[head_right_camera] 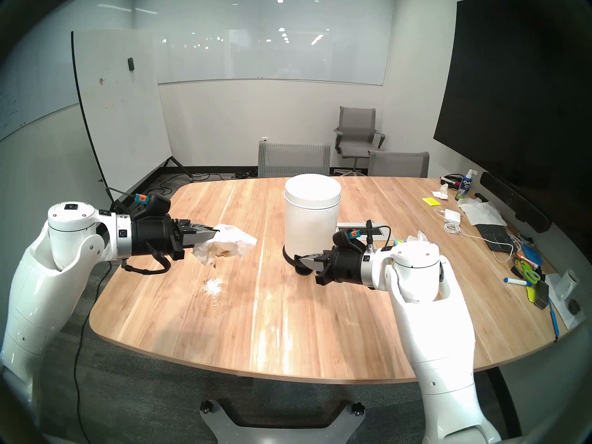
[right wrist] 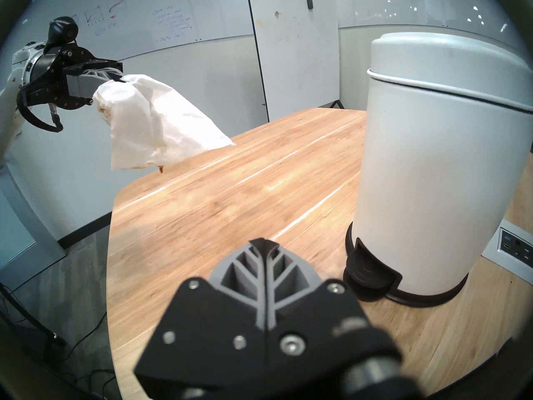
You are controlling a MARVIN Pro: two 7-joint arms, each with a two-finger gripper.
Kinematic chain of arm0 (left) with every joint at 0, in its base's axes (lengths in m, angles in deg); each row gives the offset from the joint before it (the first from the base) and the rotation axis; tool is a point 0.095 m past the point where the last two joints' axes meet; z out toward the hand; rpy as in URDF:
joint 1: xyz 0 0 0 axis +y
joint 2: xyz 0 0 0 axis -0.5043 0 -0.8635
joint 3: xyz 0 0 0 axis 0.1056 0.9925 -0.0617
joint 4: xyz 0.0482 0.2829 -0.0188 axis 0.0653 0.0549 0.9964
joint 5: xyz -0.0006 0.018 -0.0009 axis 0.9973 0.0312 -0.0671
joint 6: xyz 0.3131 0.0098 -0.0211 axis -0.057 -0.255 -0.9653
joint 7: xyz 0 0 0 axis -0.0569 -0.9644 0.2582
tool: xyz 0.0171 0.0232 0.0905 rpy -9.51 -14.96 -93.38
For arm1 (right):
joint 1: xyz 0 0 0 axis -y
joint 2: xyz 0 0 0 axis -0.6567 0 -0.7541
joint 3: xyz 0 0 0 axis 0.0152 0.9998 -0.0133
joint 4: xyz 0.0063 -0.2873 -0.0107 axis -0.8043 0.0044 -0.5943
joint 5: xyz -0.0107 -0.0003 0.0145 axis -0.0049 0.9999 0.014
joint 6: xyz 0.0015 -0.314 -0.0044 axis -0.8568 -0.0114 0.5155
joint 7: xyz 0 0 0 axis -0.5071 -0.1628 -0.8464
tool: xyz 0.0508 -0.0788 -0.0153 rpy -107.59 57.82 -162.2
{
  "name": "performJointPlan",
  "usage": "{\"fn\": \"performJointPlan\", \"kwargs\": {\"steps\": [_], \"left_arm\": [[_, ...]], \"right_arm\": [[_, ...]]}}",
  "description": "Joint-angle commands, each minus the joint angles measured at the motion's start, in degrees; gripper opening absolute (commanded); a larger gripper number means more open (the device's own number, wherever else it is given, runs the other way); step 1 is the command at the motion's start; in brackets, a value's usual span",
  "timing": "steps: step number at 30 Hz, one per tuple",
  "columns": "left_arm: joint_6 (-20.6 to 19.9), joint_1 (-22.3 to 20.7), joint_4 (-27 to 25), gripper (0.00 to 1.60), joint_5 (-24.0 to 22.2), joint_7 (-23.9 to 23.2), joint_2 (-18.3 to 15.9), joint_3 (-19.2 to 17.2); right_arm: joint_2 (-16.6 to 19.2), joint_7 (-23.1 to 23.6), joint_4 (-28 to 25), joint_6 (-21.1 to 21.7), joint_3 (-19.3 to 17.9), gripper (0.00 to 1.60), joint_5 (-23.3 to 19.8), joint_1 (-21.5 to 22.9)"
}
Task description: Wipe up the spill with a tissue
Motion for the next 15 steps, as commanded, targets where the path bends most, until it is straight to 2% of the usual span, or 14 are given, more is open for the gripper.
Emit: {"fn": "performJointPlan", "kwargs": {"steps": [1,15], "left_arm": [[0.1,0.1,-1.4,0.00,-0.3,0.3,0.2,-0.9],[-0.1,0.5,-2.1,0.00,-0.5,0.6,0.4,-1.2]], "right_arm": [[-0.5,-0.7,0.1,-0.3,0.4,0.00,0.4,2.0],[-0.7,-2.3,3.8,0.9,1.6,0.00,2.0,3.6]]}}
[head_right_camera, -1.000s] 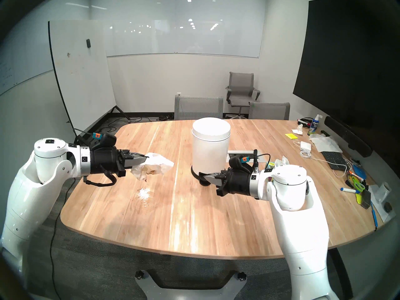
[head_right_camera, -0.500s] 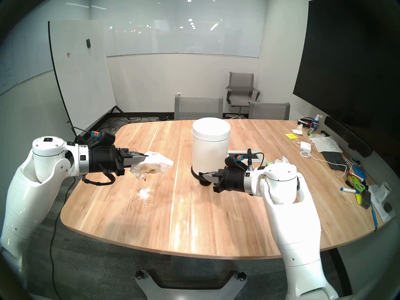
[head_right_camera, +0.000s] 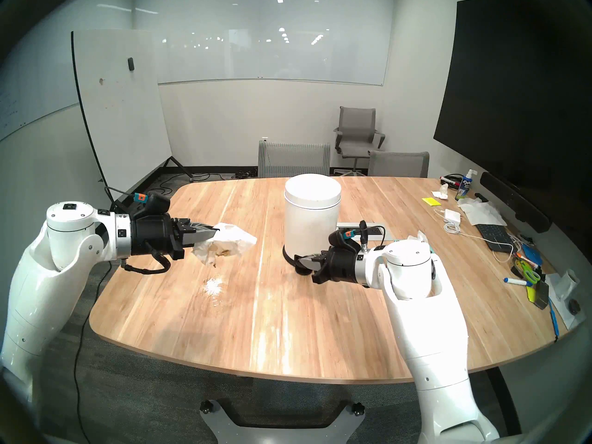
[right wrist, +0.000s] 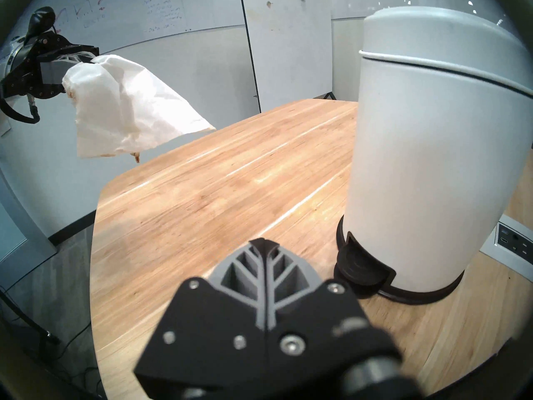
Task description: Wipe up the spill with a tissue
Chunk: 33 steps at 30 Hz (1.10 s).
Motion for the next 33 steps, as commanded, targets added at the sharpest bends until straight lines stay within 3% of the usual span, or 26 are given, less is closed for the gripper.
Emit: {"fn": "performJointPlan", "kwargs": {"steps": [1,33], "left_arm": [[-0.1,0.0,-1.3,0.00,-0.4,0.2,0.2,-0.8],[-1.9,-1.9,-2.1,0.00,-0.7,1.1,1.0,-0.2]], "right_arm": [[-0.2,-0.3,1.0,0.3,0.0,0.00,0.2,2.3],[-1.9,-2.4,11.7,-3.4,1.2,0.00,0.8,8.2]]}}
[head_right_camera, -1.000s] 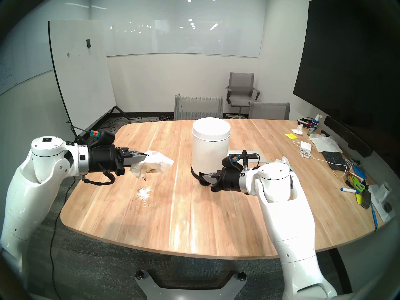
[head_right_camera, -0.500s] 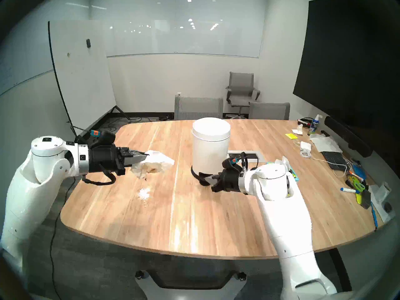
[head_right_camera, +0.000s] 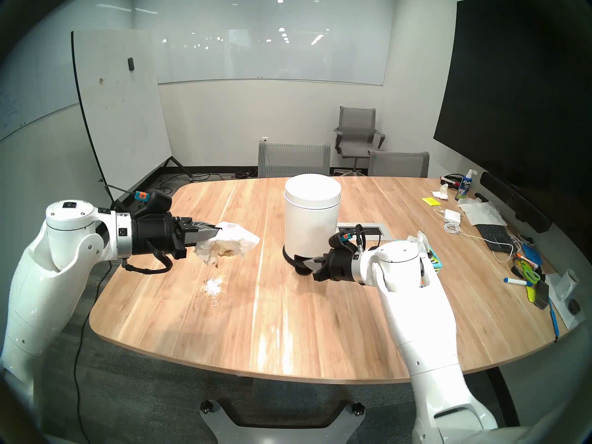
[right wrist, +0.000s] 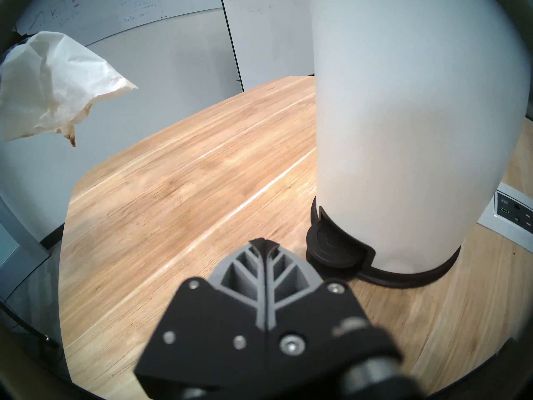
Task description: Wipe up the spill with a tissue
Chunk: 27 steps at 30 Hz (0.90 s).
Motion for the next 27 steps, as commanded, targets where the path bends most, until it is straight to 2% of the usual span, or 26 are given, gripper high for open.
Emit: {"fn": "performJointPlan", "kwargs": {"steps": [1,12,27], "left_arm": [[-0.1,-1.6,-0.6,0.00,-0.2,0.2,0.3,-0.2],[-0.3,-2.1,-0.3,0.00,-0.2,0.3,0.7,0.0],[-0.4,-1.7,-0.8,0.00,-0.2,0.4,0.9,0.0]], "right_arm": [[-1.1,-0.6,0.9,-1.2,-0.2,0.00,-0.3,3.2],[-1.6,-1.7,4.8,-1.7,0.4,0.00,-0.1,5.0],[-1.6,-2.1,6.9,-1.7,0.9,0.00,0.0,5.2]]}}
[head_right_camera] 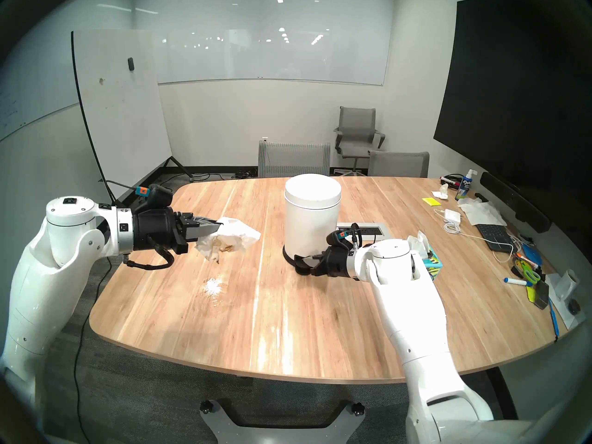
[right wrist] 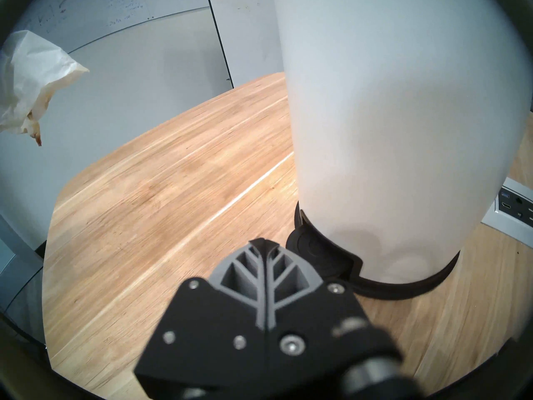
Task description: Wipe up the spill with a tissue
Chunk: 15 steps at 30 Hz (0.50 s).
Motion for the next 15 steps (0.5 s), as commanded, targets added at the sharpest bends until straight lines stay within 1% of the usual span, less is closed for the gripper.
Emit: {"fn": "performJointPlan", "kwargs": {"steps": [1,15], "left_arm": [[0.1,-0.3,-0.9,0.00,-0.2,-0.1,0.1,-0.4],[0.1,0.3,-1.4,0.00,-0.3,0.1,0.2,-0.8]], "right_arm": [[-0.1,0.3,0.0,-0.1,0.2,0.00,-0.1,1.3],[0.1,0.1,0.6,-0.1,0.1,0.00,0.1,0.6]]}}
